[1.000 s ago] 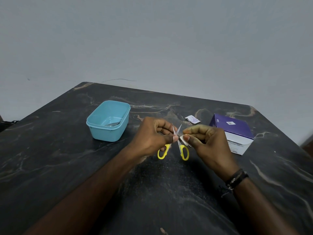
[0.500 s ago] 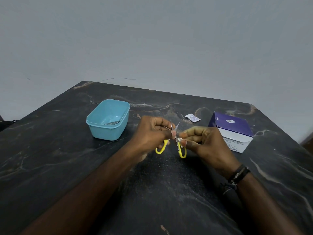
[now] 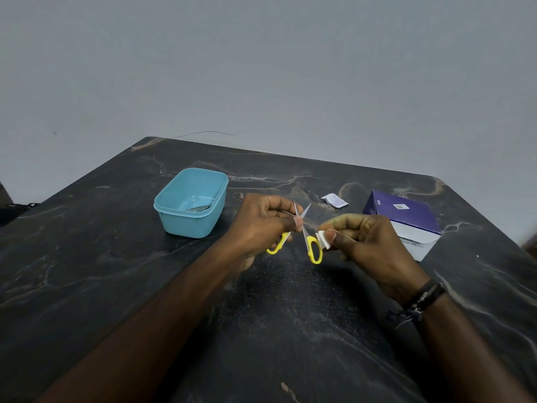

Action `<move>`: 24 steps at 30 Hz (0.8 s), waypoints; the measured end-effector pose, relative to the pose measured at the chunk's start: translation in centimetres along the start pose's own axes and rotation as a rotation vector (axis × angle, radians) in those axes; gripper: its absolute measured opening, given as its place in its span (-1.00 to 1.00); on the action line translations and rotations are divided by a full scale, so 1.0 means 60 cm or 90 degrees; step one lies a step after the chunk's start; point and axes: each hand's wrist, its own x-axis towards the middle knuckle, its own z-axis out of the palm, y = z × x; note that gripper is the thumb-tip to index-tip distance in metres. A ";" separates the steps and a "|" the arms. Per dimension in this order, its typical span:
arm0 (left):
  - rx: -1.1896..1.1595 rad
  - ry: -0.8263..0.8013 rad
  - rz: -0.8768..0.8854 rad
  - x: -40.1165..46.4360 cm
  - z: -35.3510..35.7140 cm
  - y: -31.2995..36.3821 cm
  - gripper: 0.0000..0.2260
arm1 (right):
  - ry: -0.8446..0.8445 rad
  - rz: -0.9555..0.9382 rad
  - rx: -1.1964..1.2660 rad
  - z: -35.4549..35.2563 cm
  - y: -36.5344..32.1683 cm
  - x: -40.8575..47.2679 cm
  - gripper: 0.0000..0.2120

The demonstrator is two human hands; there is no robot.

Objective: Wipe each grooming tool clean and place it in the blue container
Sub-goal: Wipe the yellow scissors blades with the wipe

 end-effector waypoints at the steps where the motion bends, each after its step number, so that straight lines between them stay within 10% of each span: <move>1: 0.002 0.001 -0.001 0.000 -0.001 0.000 -0.91 | 0.006 0.001 0.008 0.001 -0.001 0.000 -0.93; 24: -0.001 -0.001 0.005 0.000 -0.001 -0.001 -0.92 | 0.012 -0.011 0.018 0.009 0.005 0.000 -0.92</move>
